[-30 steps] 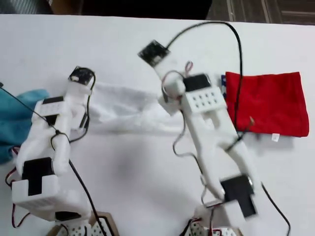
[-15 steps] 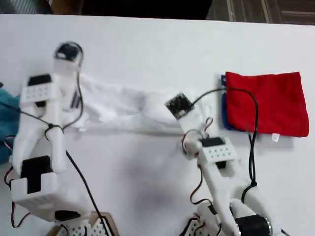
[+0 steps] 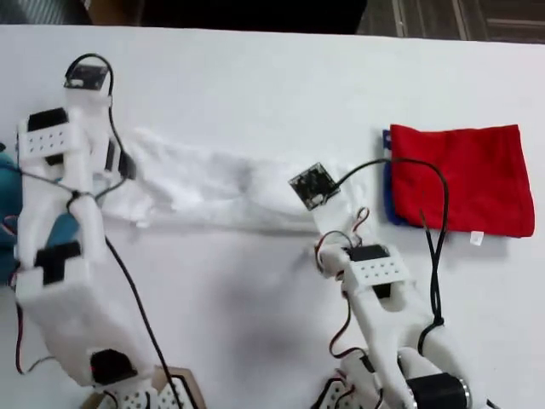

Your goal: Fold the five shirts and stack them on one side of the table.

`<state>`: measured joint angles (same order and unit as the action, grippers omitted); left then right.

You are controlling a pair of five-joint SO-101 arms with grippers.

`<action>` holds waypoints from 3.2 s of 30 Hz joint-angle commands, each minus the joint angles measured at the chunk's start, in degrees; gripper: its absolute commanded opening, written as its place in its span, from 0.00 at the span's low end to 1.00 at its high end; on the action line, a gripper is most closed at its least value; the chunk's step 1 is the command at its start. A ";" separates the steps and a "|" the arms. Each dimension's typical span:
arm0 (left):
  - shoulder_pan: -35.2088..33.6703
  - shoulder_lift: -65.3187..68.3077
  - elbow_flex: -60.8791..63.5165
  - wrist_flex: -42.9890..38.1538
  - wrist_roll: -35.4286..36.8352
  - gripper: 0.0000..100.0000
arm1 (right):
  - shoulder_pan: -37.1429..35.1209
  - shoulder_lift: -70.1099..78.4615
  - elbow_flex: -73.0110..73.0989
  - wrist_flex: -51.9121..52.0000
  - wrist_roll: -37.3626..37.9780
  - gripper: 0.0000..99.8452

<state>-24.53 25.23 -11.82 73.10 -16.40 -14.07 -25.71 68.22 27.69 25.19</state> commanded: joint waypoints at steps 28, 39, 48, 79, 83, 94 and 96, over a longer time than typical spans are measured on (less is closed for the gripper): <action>0.18 42.11 -54.02 28.84 -12.04 0.02 | -1.63 -1.80 -0.26 -0.75 -0.44 0.21; 2.73 27.69 -48.48 29.19 -11.96 0.03 | -1.45 -16.66 0.35 9.36 -0.62 0.21; 3.34 25.32 -42.24 28.57 -12.22 0.18 | -4.70 -30.64 9.14 9.27 -0.44 0.21; -0.79 33.67 -56.75 22.59 -16.44 0.25 | -4.70 -30.64 17.23 -1.19 -2.90 0.17; -0.70 35.87 -56.22 20.66 -16.53 0.25 | -4.70 -30.64 17.23 -1.19 -2.99 0.17; -1.05 41.85 -56.04 20.04 -16.44 0.27 | -4.70 -30.55 17.23 -1.01 -3.08 0.17; -1.05 42.37 -56.13 20.48 -16.44 0.27 | -4.70 -30.55 17.23 -1.01 -3.08 0.17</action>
<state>-25.76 67.08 -68.44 92.88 -33.19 -18.37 -54.99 85.71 27.34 22.55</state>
